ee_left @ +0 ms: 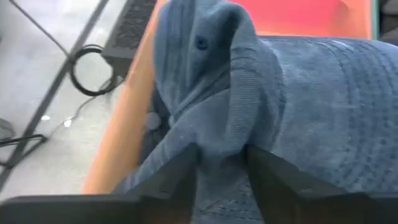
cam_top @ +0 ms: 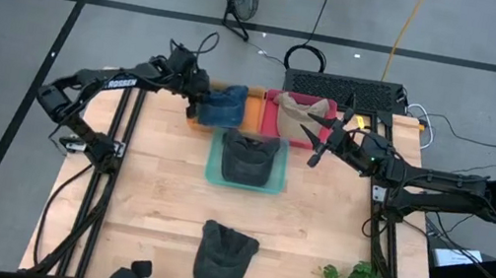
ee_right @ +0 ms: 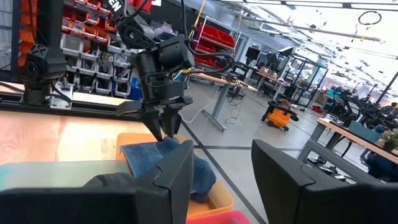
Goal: Pick & Place hat
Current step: Put the blue cap into the orange bin
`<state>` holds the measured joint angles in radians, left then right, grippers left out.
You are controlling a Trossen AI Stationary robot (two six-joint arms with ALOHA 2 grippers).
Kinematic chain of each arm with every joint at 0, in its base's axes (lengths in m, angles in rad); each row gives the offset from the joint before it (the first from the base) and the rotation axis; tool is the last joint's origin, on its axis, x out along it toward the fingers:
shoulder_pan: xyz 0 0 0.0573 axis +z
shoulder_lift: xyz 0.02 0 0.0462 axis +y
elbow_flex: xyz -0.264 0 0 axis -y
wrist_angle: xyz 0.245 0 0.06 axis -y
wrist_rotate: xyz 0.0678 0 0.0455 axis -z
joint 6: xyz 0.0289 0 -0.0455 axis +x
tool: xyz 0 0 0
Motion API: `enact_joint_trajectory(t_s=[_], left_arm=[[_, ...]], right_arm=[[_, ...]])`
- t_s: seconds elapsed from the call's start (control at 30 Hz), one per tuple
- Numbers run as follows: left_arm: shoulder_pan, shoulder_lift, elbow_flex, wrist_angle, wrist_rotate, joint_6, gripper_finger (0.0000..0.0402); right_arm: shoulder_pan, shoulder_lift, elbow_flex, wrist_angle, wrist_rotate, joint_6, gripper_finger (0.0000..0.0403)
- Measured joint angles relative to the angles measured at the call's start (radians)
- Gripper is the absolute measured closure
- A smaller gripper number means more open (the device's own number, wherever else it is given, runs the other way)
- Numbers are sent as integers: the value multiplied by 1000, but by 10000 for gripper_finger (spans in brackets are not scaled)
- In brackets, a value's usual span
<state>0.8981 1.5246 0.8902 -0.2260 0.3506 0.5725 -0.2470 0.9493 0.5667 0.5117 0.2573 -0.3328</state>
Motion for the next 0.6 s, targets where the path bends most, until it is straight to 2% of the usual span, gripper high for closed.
enact_joint_trajectory(t_s=[0.23,0.4,0.6], left_arm=[[-25,-10,0,-6,-91,26,383],[-24,-42,-1,-6,-104,35,384],[-36,-139,-1,-3,-186,48,394]], right_arm=[[0,0,0,-3,0,0,261],[0,0,0,-4,0,0,261],[0,0,0,-8,0,-1,261]])
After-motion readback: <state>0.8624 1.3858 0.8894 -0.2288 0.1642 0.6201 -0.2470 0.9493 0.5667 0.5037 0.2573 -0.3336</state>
